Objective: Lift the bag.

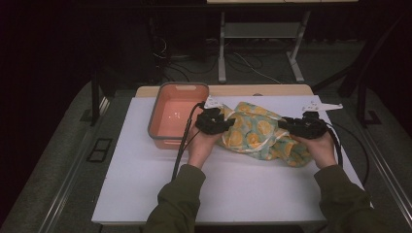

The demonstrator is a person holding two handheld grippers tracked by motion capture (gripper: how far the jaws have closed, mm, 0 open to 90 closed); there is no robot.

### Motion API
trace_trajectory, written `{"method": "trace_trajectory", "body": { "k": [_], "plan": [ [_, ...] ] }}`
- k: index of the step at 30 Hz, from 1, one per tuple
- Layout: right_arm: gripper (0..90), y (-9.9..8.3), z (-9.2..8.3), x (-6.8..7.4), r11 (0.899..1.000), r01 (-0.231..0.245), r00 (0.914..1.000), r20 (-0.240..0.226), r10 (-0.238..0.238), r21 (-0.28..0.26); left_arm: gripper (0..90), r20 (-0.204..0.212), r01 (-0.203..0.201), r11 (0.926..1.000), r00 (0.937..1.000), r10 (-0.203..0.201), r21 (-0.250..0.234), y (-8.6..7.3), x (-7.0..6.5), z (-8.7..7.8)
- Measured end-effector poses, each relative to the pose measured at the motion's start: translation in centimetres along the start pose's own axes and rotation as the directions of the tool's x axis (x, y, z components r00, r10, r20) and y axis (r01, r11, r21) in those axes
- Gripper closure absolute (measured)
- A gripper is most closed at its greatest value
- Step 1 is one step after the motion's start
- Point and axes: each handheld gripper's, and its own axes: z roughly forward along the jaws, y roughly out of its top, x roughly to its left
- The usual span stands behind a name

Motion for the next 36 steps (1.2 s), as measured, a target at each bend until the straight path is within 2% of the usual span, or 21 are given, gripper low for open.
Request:
{"method": "trace_trajectory", "body": {
  "k": [1, 2, 4, 5, 6, 7, 12, 14, 17, 19, 20, 21, 25, 32, 36],
  "plan": [
    [52.9, 0.3, -0.4, 0.1, 1.0, -0.016, 0.9993, -0.035, 0.016, -0.009, 45.6, 0.012, 0.01, 0.9999, 0.9999, -0.01, 0.012, 0.0, 0.0, -0.3],
    [49.3, 0.4, -0.6, 0.2, 1.0, -0.022, 0.9986, -0.048, 0.022, -0.007, 40.8, 0.012, 0.01, 0.9999, 0.9999, -0.01, 0.012, 0.0, 0.0, -0.3],
    [41.8, 0.6, -0.8, 0.4, 1.0, -0.02, 0.9983, -0.055, 0.019, -0.012, 35.6, 0.021, 0.005, 0.9999, 0.9998, -0.006, 0.012, -0.1, 0.0, -0.7],
    [41.8, 0.6, -0.8, 0.4, 1.0, -0.02, 0.9983, -0.055, 0.019, -0.012, 35.6, 0.021, 0.002, 0.9999, 0.9998, -0.002, 0.012, -0.2, -0.1, -1.0],
    [36.2, 0.7, -1.2, 0.6, 1.0, -0.017, 0.9974, -0.071, 0.015, -0.017, 30.7, 0.026, 0.0, 1.0, 0.9997, 0.0, 0.005, -0.3, -0.1, -1.3],
    [35.1, 0.7, -1.4, 0.7, 1.0, -0.013, 0.9975, -0.07, 0.012, -0.021, 29.3, 0.03, -0.002, 1.0, 0.9995, 0.002, 0.0, -0.4, -0.1, -1.5],
    [32.8, 1.1, -2.4, 0.9, 0.999, -0.009, 0.9964, -0.084, 0.005, -0.049, 24.8, 0.047, -0.026, 0.9995, 0.9985, 0.026, -0.017, -0.4, -0.4, -3.0],
    [30.2, 1.5, -3.3, 1.4, 0.998, 0.001, 0.9958, -0.091, -0.008, -0.068, 24.0, 0.063, -0.04, 0.9987, 0.9971, 0.042, -0.033, -0.4, -0.8, -4.3],
    [29.0, 1.8, -4.0, 2.4, 0.996, 0.02, 0.9938, -0.107, -0.029, -0.085, 23.1, 0.079, -0.047, 0.9979, 0.9956, 0.051, -0.045, -0.6, -1.1, -5.2],
    [28.6, 1.9, -4.5, 3.3, 0.996, 0.036, 0.9909, -0.126, -0.047, -0.088, 22.9, 0.092, -0.057, 0.9968, 0.9938, 0.062, -0.056, -1.3, -1.4, -6.9],
    [28.6, 1.9, -4.5, 3.3, 0.996, 0.036, 0.9909, -0.126, -0.047, -0.088, 22.8, 0.092, -0.057, 0.9968, 0.9938, 0.062, -0.056, -1.3, -1.4, -6.9],
    [28.1, 1.8, -4.9, 4.2, 0.995, 0.054, 0.9871, -0.146, -0.065, -0.081, 22.3, 0.096, -0.059, 0.9966, 0.9933, 0.064, -0.058, -1.6, -1.5, -7.4],
    [27.5, 1.3, -5.2, 5.8, 0.994, 0.078, 0.9792, -0.181, -0.092, -0.079, 20.6, 0.099, -0.076, 0.9962, 0.9918, 0.08, -0.043, -3.2, -1.5, -9.3],
    [26.2, -0.3, -5.2, 7.4, 0.993, 0.098, 0.9697, -0.218, -0.11, -0.067, 20.0, 0.116, -0.079, 0.9959, 0.9898, 0.084, -0.044, -6.4, -0.9, -12.0],
    [25.1, -1.9, -5.2, 8.5, 0.989, 0.131, 0.9643, -0.223, -0.143, -0.068, 14.6, 0.124, -0.105, 0.9941, 0.9865, 0.107, -0.028, -8.2, -0.6, -13.0]
  ]
}}
